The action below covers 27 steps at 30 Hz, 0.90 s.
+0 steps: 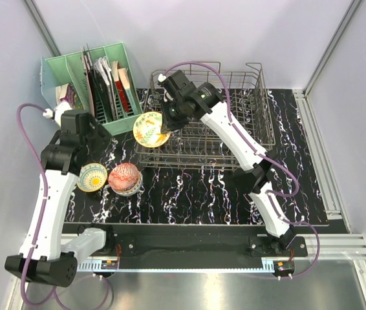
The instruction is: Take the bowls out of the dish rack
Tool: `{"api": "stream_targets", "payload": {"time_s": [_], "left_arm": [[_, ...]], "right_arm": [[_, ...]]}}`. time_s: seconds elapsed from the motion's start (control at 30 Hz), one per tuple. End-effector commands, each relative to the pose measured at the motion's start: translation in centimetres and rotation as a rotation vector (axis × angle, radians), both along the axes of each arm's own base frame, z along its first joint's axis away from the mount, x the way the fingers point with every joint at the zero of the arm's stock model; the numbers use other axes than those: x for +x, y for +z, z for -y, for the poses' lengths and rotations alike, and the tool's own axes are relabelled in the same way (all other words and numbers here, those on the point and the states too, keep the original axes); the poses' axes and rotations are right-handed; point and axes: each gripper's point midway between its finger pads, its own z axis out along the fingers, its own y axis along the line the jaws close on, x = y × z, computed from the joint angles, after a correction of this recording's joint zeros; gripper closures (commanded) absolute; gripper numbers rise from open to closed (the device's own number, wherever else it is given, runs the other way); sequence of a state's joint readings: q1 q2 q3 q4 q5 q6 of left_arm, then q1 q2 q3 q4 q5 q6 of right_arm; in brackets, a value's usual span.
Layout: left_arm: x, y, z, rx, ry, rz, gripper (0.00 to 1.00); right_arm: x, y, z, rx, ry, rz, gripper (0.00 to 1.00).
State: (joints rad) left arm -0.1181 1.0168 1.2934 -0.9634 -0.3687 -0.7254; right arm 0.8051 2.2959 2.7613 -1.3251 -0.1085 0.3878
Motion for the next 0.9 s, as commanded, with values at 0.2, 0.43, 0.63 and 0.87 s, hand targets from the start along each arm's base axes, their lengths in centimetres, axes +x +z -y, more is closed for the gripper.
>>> {"api": "stream_targets", "payload": {"time_s": [0.2, 0.43, 0.63, 0.87], "left_arm": [[4.6, 4.3, 8.0, -0.145, -0.457, 0.192, 0.29], [4.7, 3.5, 11.9, -0.205, -0.633, 0.168, 0.29], [4.8, 0.5, 13.8, -0.229, -0.705, 0.078, 0.29], [5.1, -2.1, 14.7, -0.227, -0.730, 0.000, 0.30]], "right_arm": [[0.7, 0.9, 0.3, -0.004, -0.018, 0.067, 1.00], [0.8, 0.2, 0.4, -0.013, -0.034, 0.057, 1.00], [1.0, 0.8, 0.0, 0.007, -0.036, 0.073, 1.00], [1.5, 1.0, 0.0, 0.011, -0.041, 0.090, 1.00]]}}
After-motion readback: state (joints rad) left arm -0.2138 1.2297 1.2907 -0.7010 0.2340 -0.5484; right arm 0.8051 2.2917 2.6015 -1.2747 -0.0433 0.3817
